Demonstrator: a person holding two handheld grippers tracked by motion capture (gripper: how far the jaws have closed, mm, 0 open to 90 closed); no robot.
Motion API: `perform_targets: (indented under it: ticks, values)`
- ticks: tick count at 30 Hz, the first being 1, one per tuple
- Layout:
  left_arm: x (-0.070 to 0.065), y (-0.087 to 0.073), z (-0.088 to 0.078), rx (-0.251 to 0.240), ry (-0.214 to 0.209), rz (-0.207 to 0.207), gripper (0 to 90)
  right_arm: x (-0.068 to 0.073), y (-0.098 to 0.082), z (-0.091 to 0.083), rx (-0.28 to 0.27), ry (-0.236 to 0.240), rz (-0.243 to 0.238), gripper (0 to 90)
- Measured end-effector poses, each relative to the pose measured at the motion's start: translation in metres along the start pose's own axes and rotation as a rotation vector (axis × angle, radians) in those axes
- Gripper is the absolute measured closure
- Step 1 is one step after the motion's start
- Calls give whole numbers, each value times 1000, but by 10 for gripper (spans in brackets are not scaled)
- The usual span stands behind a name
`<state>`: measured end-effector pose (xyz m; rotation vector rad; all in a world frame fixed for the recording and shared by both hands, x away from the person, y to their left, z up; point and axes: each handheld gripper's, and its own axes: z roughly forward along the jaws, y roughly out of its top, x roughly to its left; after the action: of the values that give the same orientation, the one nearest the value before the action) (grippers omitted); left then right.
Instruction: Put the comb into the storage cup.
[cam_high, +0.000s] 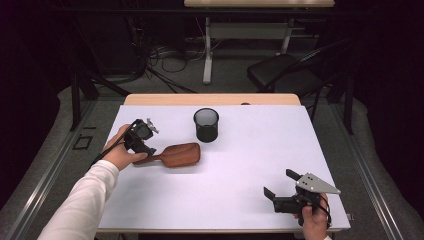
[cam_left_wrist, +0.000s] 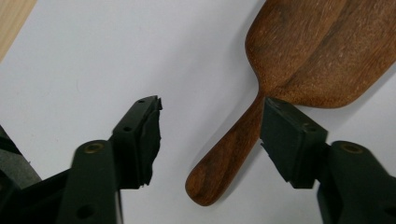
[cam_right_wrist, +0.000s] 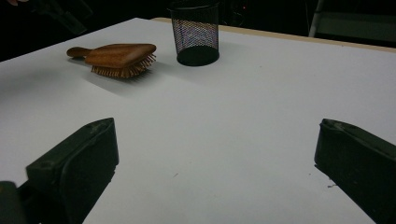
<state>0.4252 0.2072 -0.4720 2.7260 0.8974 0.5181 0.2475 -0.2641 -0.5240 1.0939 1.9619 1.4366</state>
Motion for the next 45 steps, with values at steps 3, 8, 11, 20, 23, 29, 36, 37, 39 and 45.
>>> perform_targets:
  ticks: [3,8,11,20,23,29,36,37,39,45]
  values:
    - [0,0,2,8,0,1,515,0,0,0,1,1,1,0]
    - [3,0,4,11,5,1,607,0,0,0,5,3,-6,0]
    - [6,0,6,0,5,-31,638,0,0,0,9,3,-9,0]
    - [11,-4,12,17,51,-70,765,0,-1,1,15,10,-13,0]
    - [13,-5,14,-4,40,-106,822,0,-1,1,16,10,-12,0]
    - [16,-8,18,20,40,-165,899,0,-1,1,20,12,-13,0]
    - [21,-13,25,22,-9,-259,900,0,-1,2,21,15,-16,0]
    - [21,-13,25,22,-9,-259,900,0,-1,2,21,15,-16,0]
    - [21,-14,27,29,-17,-275,900,0,-2,2,22,14,-15,0]
    - [21,-16,37,53,-46,-337,900,-1,-2,2,25,14,-14,0]
